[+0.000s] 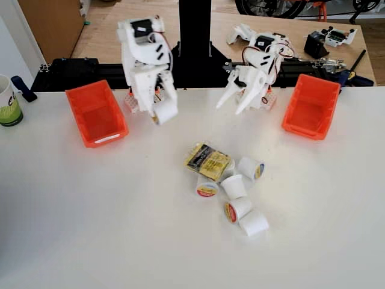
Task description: Sort the coffee pods, blue into left, red into right
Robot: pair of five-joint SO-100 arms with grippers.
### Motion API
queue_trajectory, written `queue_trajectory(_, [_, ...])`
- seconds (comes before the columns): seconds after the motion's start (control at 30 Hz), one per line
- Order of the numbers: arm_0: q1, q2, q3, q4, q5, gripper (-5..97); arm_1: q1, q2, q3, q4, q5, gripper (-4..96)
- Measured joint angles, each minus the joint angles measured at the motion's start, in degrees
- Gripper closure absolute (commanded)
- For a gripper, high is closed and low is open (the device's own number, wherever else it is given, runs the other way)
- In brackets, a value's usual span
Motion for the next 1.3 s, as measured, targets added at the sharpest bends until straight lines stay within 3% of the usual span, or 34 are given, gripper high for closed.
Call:
queue_trajectory(0.17, [13.36,1.93,0.0,0.0,-9.49,77,0.09,-5.71,-0.18,-5.19,0.26,62.6])
queue_trajectory(0.4, [32.26,4.57,2.9,0.0,-27.16,77,0.09,-18.98,-4.75,-14.15,0.53,62.2])
queue_trajectory(0.57, [40.61,8.0,8.44,0.0,-35.86,78,0.18,-26.46,-9.49,-16.7,1.32,62.2])
queue_trajectory(1.07, [52.65,27.69,31.29,-1.76,-42.98,77,0.79,-45.26,-22.94,-20.21,2.11,62.0])
queue_trajectory(1.3, [58.1,31.73,36.21,-6.33,-47.02,65,1.93,-49.31,-26.1,-20.3,2.11,60.6])
